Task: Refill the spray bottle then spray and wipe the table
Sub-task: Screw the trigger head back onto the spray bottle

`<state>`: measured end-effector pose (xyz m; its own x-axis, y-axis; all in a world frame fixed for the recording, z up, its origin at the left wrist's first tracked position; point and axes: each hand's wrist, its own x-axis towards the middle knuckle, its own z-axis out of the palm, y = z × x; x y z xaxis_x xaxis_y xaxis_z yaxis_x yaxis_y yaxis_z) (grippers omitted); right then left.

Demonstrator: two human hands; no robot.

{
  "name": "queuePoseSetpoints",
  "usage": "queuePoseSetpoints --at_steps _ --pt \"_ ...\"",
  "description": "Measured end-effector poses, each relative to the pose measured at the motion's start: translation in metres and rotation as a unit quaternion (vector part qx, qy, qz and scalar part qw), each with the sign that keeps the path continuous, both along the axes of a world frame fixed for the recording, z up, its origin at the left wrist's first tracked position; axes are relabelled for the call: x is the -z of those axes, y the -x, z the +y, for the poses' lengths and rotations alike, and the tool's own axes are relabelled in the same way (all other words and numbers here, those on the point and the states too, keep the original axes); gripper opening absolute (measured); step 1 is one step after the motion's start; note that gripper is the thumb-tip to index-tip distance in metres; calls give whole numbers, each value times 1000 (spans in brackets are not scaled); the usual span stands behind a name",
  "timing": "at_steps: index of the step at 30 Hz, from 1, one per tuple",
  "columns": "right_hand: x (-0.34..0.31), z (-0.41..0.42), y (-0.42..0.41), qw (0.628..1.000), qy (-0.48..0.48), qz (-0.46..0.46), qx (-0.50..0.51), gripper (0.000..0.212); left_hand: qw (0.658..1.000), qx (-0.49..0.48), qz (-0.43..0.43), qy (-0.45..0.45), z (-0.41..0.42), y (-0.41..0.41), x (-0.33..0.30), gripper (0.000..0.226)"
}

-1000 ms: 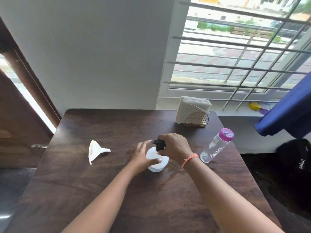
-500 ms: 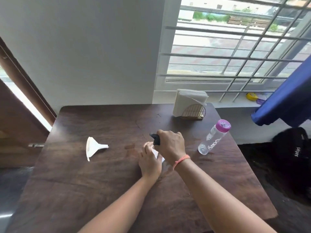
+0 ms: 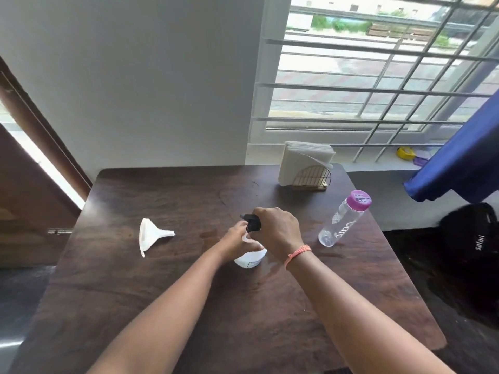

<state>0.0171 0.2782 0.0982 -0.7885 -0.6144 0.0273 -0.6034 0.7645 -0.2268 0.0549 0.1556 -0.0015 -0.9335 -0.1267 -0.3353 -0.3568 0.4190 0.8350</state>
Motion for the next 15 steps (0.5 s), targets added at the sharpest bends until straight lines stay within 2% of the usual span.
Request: queuePoseSetpoints --at_steps 1,3,4,6,8,10,15 --pt "1 -2 1 1000 10 2 14 27 999 -38 19 34 5 3 4 56" --pt "1 -6 5 999 32 -3 38 24 983 -142 49 108 23 2 3 47" --pt "0 -7 8 998 34 -6 44 22 973 -198 52 102 32 0 -1 42" --pt "0 -5 12 999 23 -6 35 22 963 -263 40 35 45 -5 -8 56" --pt "0 0 16 1000 10 -8 4 26 971 -237 16 22 47 -9 -8 77" --pt "-2 4 20 999 -8 -21 -47 29 981 -191 5 24 37 -9 -4 85" --pt "-11 -1 21 991 -41 -28 -123 28 998 -34 20 54 1 -2 -14 68"
